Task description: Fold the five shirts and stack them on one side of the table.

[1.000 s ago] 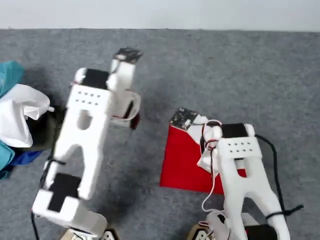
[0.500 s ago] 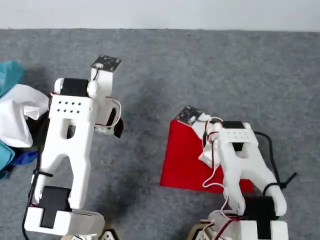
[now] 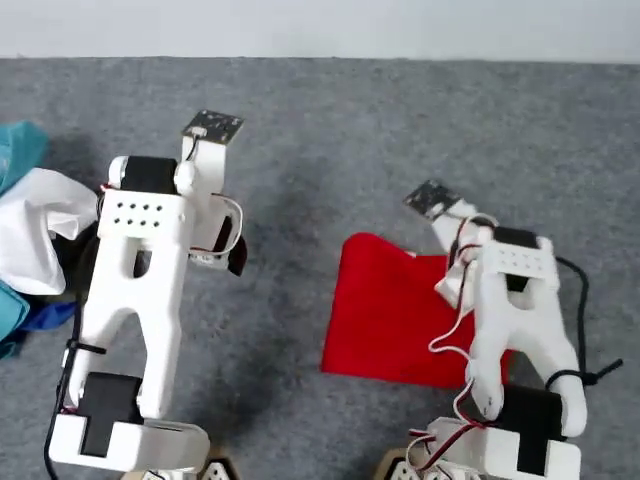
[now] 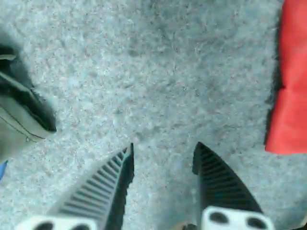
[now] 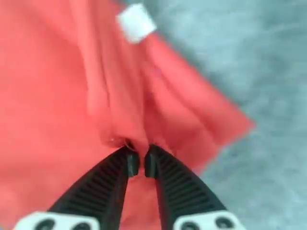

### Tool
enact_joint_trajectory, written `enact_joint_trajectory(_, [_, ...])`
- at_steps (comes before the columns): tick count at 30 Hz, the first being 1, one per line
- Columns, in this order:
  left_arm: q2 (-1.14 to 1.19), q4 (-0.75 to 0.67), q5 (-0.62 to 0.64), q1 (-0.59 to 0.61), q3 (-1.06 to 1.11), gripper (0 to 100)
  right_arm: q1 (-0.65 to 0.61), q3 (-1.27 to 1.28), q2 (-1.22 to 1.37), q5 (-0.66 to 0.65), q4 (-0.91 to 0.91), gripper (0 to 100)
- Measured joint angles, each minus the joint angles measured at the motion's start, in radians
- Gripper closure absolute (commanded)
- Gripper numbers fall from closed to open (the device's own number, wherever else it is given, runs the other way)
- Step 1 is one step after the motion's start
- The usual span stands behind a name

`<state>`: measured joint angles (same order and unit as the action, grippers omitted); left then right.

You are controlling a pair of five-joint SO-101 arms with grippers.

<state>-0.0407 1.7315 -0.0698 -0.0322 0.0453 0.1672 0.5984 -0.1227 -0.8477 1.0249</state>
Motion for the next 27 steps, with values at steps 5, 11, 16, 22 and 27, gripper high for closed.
enact_joint_trajectory(5, [0.000, 0.000, 0.000, 0.000, 0.000, 81, 0.060, -0.106, 0.015, -0.006, 0.000, 98.0])
enact_joint_trajectory(11, [0.000, 0.000, -0.002, 0.000, 0.000, 81, 0.101, -0.123, 0.083, -0.008, -0.046, 93.8])
enact_joint_trajectory(16, [0.000, 0.000, -0.002, 0.002, 0.000, 81, 0.176, -0.123, 0.091, 0.040, -0.068, 75.3])
enact_joint_trajectory(22, [0.000, 0.000, -0.002, 0.002, 0.021, 81, 0.239, -0.233, 0.092, 0.342, 0.114, 74.3])
enact_joint_trajectory(27, [0.000, 0.000, -0.002, -0.002, 0.089, 81, 0.207, -0.299, 0.092, 0.546, 0.341, 74.3])
